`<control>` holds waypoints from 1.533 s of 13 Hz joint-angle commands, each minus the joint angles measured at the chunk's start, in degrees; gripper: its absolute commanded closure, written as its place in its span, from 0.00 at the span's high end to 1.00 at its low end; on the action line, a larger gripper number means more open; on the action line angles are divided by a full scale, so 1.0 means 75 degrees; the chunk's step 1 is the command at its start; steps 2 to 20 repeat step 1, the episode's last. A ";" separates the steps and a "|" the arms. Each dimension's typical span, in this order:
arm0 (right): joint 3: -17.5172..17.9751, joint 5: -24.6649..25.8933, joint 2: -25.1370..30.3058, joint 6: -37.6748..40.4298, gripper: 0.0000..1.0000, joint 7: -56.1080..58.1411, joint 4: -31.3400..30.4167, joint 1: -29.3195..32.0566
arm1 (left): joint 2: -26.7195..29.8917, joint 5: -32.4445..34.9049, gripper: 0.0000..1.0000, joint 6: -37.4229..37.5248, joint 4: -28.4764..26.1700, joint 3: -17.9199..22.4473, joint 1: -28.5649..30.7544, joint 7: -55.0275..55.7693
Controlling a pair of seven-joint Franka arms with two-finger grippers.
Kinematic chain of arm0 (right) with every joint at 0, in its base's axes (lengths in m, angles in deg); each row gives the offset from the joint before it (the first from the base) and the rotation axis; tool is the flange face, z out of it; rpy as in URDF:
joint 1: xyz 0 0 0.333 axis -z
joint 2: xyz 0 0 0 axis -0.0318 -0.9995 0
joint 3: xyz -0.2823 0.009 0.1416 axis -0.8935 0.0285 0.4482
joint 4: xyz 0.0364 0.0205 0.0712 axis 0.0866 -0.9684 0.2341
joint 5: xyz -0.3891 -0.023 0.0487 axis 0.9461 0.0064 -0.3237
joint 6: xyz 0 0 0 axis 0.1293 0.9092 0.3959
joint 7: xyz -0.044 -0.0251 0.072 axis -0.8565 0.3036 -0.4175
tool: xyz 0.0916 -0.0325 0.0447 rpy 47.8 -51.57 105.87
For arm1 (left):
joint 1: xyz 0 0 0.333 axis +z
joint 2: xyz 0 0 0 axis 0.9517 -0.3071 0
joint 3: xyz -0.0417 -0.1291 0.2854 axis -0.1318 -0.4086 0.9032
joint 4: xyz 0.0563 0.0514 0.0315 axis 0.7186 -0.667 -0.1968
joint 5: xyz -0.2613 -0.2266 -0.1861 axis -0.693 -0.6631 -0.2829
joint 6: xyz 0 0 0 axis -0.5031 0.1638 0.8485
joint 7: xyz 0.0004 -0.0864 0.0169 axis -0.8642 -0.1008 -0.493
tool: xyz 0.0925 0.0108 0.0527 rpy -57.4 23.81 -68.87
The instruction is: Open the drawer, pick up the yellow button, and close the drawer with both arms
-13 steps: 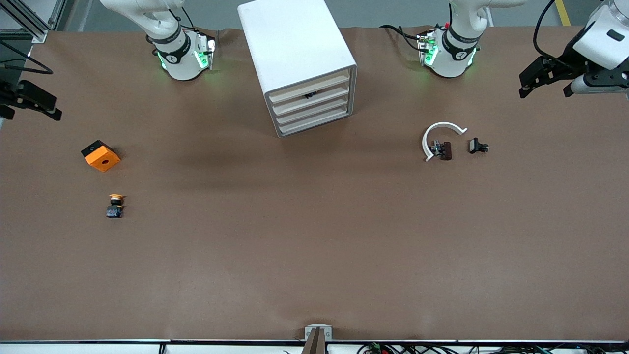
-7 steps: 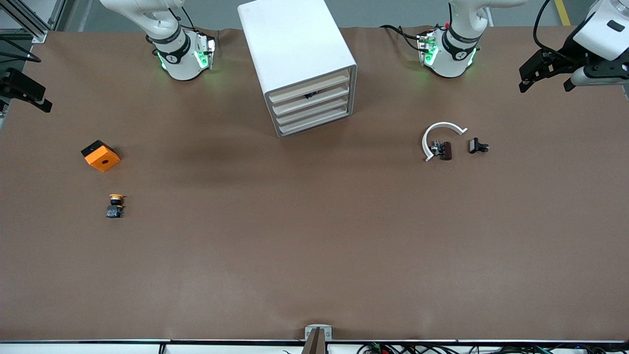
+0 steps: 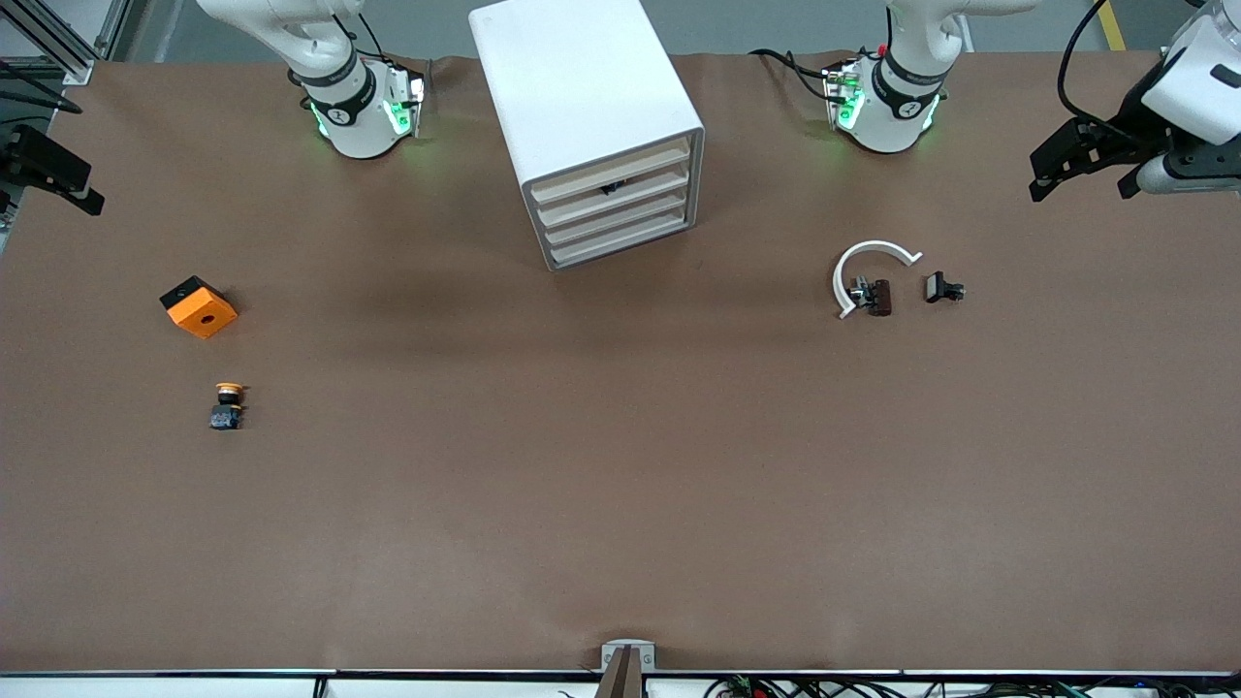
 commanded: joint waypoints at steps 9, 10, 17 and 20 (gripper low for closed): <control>-0.0035 -0.0074 0.0269 0.0025 1.00 -0.0072 -0.0313 0.0001 | -0.0108 0.0128 1.00 0.0195 0.0259 0.0021 -0.0015 0.0039; -0.0035 -0.0074 0.0269 0.0025 1.00 -0.0072 -0.0313 0.0001 | -0.0108 0.0128 1.00 0.0195 0.0259 0.0021 -0.0015 0.0039; -0.0035 -0.0074 0.0269 0.0025 1.00 -0.0072 -0.0313 0.0001 | -0.0108 0.0128 1.00 0.0195 0.0259 0.0021 -0.0015 0.0039; -0.0035 -0.0074 0.0269 0.0025 1.00 -0.0072 -0.0313 0.0001 | -0.0108 0.0128 1.00 0.0195 0.0259 0.0021 -0.0015 0.0039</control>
